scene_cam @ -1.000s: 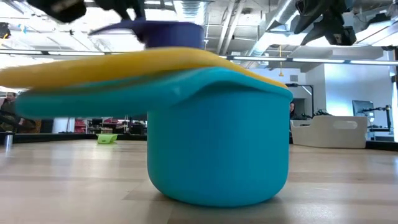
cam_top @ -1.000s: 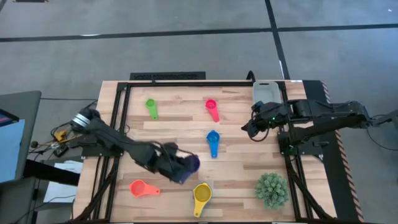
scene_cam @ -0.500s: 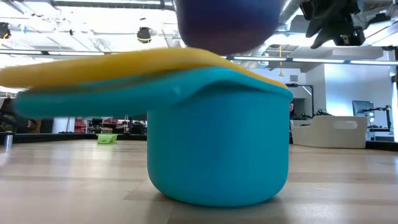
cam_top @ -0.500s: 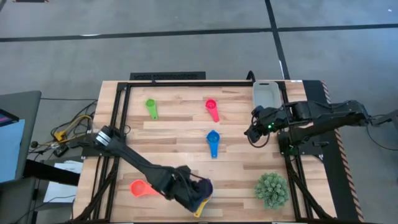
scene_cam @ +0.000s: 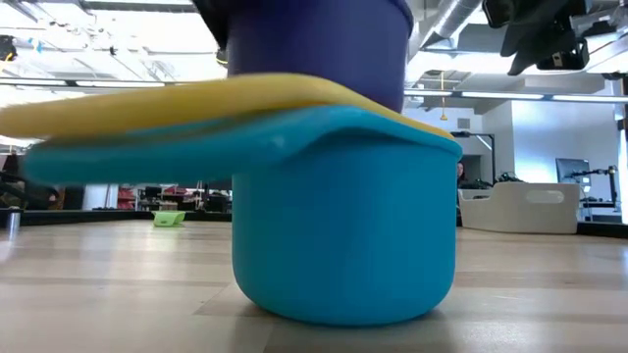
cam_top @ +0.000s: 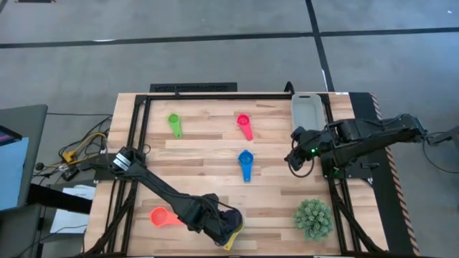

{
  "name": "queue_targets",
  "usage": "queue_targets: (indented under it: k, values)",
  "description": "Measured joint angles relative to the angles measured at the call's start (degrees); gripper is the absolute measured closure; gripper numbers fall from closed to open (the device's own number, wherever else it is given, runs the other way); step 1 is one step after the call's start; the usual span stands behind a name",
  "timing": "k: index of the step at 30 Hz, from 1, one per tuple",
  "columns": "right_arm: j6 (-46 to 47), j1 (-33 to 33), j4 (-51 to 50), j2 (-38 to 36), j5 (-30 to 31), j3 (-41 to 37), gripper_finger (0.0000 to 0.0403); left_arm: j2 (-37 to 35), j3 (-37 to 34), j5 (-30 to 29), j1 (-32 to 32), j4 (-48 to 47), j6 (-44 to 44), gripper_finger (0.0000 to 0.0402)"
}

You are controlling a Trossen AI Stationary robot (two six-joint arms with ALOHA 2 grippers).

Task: Nest measuring cups in basket
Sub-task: Stack the dark blue measuring cup on top of the yellow of measuring cup

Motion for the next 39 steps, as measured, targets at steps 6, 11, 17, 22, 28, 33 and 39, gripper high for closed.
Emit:
queue_targets:
  k: [6, 11, 17, 22, 28, 33, 39]
  values:
    - [0.16, 0.68, 0.03, -0.02, 0.17, 0.0, 0.0242, 0.65, 0.02, 0.42, 0.09, 2.49, -0.47, 0.0401]
    - [0.14, 0.68, -0.17, 0.0, 0.2, 0.0, 0.0232, 1.46, 0.09, 1.93, 0.41, 2.87, -1.68, 0.0385]
    - [-0.05, 0.68, -0.3, -0.02, 0.22, 0.0, 0.0216, 1.49, 0.0, 2.26, 0.44, 2.57, -2.42, 0.0327]
    - [-0.07, 0.67, -0.45, 0.0, 0.21, 0.0, 0.0205, 1.49, 0.0, 3.03, 0.46, 2.68, -2.18, 0.0282]
    - [-0.04, 1.59, -0.43, 0.0, 0.75, 0.0, 0.0199, 1.54, 0.0, 6.45, -0.01, 2.01, 0.39, 0.0265]
    - [0.21, 2.52, -0.39, 0.0, 2.21, 0.0, 0.0204, 2.95, -0.11, 8.52, -1.03, -3.98, 1.01, 0.0286]
    - [0.4, 2.52, -0.34, 0.0, 2.86, 0.0, 0.0208, 2.74, -0.02, 8.05, -0.88, -7.68, 4.89, 0.032]
